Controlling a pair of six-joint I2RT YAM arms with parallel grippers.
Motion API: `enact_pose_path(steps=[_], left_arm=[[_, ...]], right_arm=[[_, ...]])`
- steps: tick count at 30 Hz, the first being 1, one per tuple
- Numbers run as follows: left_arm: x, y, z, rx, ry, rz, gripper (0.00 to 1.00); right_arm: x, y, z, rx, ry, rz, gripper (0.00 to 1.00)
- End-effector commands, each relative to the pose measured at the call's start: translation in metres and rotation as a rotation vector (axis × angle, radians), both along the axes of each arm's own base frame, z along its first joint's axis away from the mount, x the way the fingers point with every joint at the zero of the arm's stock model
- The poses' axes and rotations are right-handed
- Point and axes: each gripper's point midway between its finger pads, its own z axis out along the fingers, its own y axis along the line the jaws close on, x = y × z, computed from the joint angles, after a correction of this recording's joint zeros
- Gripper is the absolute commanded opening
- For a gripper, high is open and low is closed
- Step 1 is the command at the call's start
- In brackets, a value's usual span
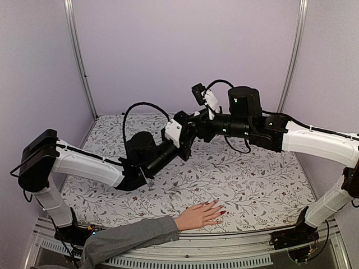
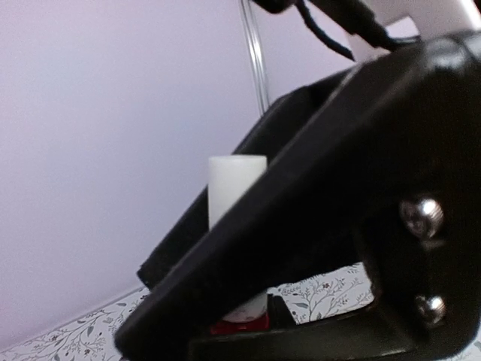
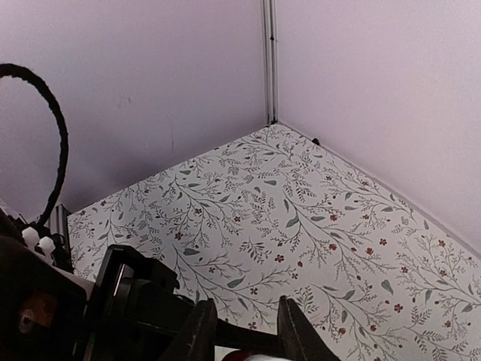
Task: Paint the nails
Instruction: Screw the nail polish bottle.
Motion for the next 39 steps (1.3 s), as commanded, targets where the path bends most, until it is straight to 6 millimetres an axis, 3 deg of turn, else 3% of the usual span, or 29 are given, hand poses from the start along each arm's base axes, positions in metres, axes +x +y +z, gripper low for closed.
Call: enact_pose_path(steps=[1,6,9,15,18,23,28,32,39], left_arm=[[-0.030,-0.007,0.029,-0.045,-0.066,-0.135,0.00],[-0.035,-0.001,0.030,-0.061,-0.053,-0.192,0.00],[-0.041,0.001,0.029,-0.062,-0.043,-0.253,0.00],[-0.062,0.004,0.030,-0.081,-0.009,-0.501,0.00],[-0.076,0.001,0.030,-0.072,0.001,-0.646,0.00],[-0.109,-0.007,0.021,-0.028,0.014,-0.894,0.00],[-0.132,-0.009,0.018,-0.015,0.028,-1.049,0.00],[-0.144,-0.008,0.016,-0.010,0.043,-1.135,0.00],[-0.148,-0.012,0.012,-0.002,0.074,-1.191,0.00]], right_arm=[[-0.031,0.008,-0.011,-0.035,0.026,0.106,0.32],[-0.028,-0.002,-0.010,-0.043,0.021,0.101,0.40],[-0.037,-0.005,-0.007,-0.051,-0.011,0.146,0.49],[-0.073,-0.013,0.002,-0.036,-0.064,0.325,0.69],[-0.092,-0.017,0.005,-0.025,-0.096,0.416,0.74],[-0.122,-0.026,0.019,-0.001,-0.156,0.551,0.71],[-0.139,-0.029,0.022,-0.010,-0.171,0.646,0.66],[-0.147,-0.028,0.022,-0.011,-0.160,0.706,0.58],[-0.157,-0.028,0.030,0.017,-0.164,0.765,0.41]])
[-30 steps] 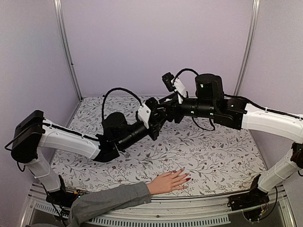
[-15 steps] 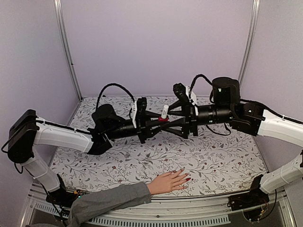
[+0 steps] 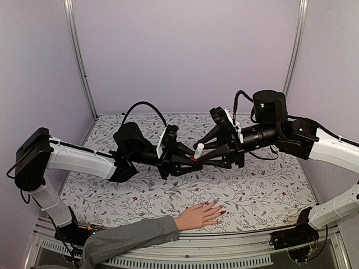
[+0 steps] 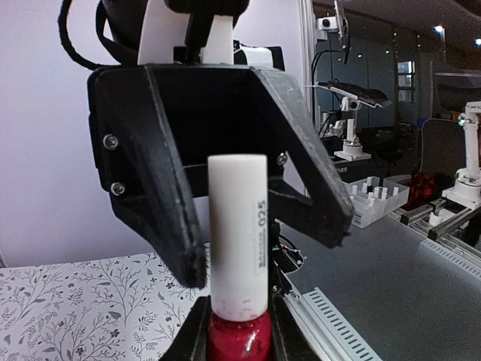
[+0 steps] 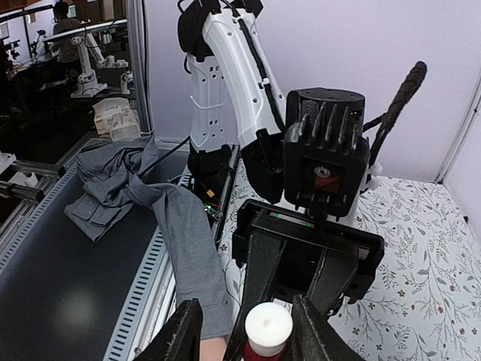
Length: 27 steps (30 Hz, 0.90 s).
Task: Paint the nails
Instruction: Screw the nail polish bottle.
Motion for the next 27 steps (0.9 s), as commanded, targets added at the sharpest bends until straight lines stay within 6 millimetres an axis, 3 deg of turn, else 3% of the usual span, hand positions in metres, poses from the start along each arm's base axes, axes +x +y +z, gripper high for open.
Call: enact_pose_path(steps=[1,14,21,27], left_arm=[[-0.005,-0.001,0.009,-0.021,-0.010,-0.062,0.00],[0.005,-0.001,0.015,-0.042,-0.015,0.010,0.00],[0.024,0.002,0.027,-0.084,-0.028,0.158,0.00],[0.046,0.009,0.038,-0.123,-0.030,0.319,0.00]], right_arm=[[-0.009,0.000,0.015,0.027,-0.005,0.065,0.39],[0.001,0.006,0.005,-0.021,0.022,0.033,0.09],[0.017,0.013,-0.001,-0.045,0.045,-0.046,0.00],[0.036,0.016,-0.003,-0.048,0.056,-0.150,0.00]])
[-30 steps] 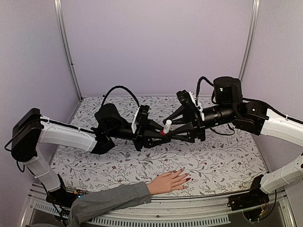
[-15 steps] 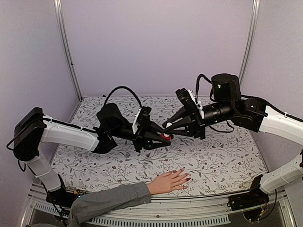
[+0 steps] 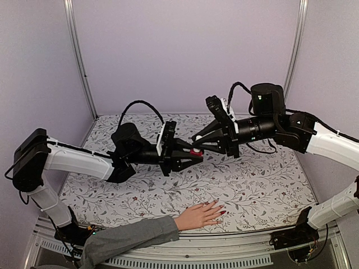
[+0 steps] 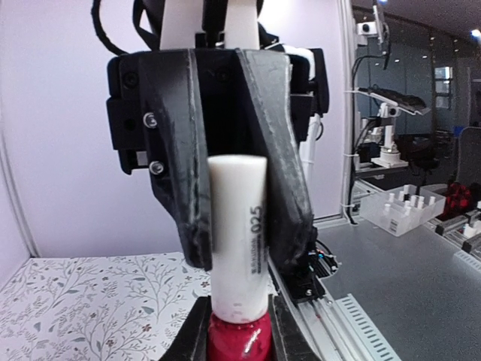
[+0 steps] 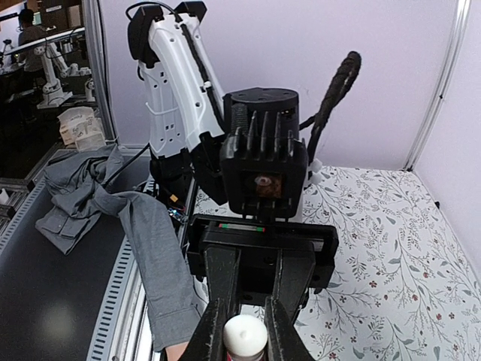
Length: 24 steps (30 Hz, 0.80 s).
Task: Paint the nails
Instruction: Screw the nail polish bottle.
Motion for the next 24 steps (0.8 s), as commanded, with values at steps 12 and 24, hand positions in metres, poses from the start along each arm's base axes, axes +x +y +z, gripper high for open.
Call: enact_pose_path(steps=[12,24], left_arm=[[0.082,0.022,0.041,-0.132,0.008,0.549,0.00],[0.108,0.025,0.041,-0.183,-0.066,0.917,0.00]], right_arm=[[0.057,0.023,-0.022,-0.046,0.086,-0.277,0.00],[0.097,0.038,-0.029,-0.036,0.133,-0.466,0.00]])
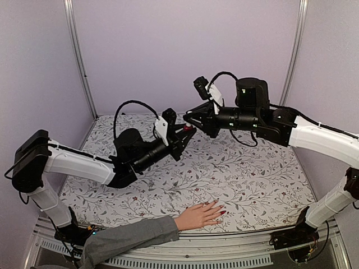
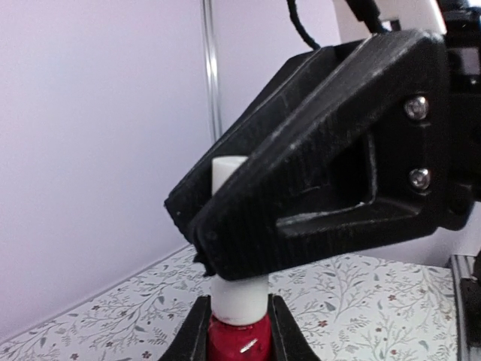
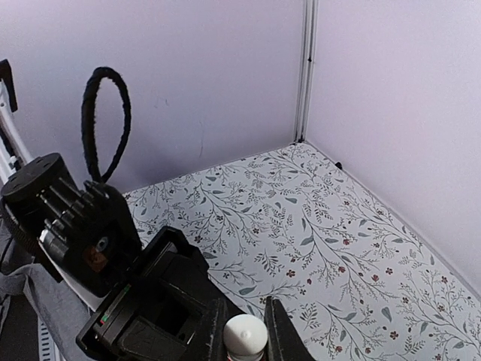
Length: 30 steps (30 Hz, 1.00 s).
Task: Paint the nails
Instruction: Screw the nail polish bottle.
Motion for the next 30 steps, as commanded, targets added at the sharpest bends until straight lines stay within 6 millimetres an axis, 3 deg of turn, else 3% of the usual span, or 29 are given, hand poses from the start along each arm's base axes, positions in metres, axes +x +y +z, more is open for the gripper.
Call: enact_pose_path(steps=[1,8,16,20,24,30], left_arm=[[0.005,0.003,0.037,-0.091,-0.119,0.191,0.00],[0.002,-0.011,0.030,-0.035,-0.195,0.280,0.00],[-0.002,-0.004,0.030,-0.040,-0.198,0.293,0.00],[-0.007,-0.001,0.030,-0.049,-0.182,0.239,0.00],[-0.008,0.005,0.027,-0.056,-0.148,0.179,0.00],[-0.017,0.012,0.024,-0.064,-0.081,0.001,0.00]], right_arm=[[-0.002,0.018,-0.032,-0.044,0.104,-0.013,0.00],[0.007,0.024,-0.033,-0.020,0.137,-0.079,0.00],[0.005,0.021,-0.032,-0.025,0.132,-0.078,0.03],[0.000,0.016,-0.025,-0.017,0.101,-0.063,0.17],[-0.003,0.009,-0.018,-0.016,0.057,-0.064,0.43],[-0.011,-0.004,-0.010,-0.007,0.021,-0.037,0.59]])
